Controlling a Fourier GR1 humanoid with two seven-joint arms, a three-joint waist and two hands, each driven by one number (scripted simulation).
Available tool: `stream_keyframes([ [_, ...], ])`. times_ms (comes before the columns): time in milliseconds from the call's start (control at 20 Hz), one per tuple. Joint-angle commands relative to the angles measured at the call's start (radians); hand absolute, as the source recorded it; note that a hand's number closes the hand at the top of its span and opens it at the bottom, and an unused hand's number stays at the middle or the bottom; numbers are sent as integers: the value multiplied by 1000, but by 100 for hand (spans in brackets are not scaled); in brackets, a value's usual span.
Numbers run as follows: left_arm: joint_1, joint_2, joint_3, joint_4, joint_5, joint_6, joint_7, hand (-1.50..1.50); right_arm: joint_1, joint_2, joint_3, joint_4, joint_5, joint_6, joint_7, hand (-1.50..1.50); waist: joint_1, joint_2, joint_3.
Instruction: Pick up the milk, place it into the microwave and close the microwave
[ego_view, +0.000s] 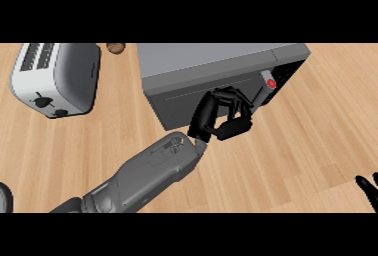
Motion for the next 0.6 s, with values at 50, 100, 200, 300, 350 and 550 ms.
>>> stream_keyframes([
  [50,-71,1,63,99,45,20,-29,150,-21,-21,1,-11,-26,14,14,-150,-7,19,-1],
  [100,-53,1,50,98,47,25,-48,150,-13,-21,15,-16,-28,26,14,-150,-18,20,-1],
  [200,-69,1,55,107,56,19,-53,150,-21,-30,10,-21,-37,31,17,-150,-18,22,-1],
  [300,-61,1,53,118,62,27,-69,150,-18,-33,13,-28,-44,33,21,-150,-21,26,-1],
  [350,-55,1,41,119,62,36,-82,150,-21,-40,10,-24,-43,38,24,-150,-22,25,0],
  [550,-64,1,44,113,91,31,-101,150,-34,-46,25,-30,-61,52,24,-150,-21,27,0],
])
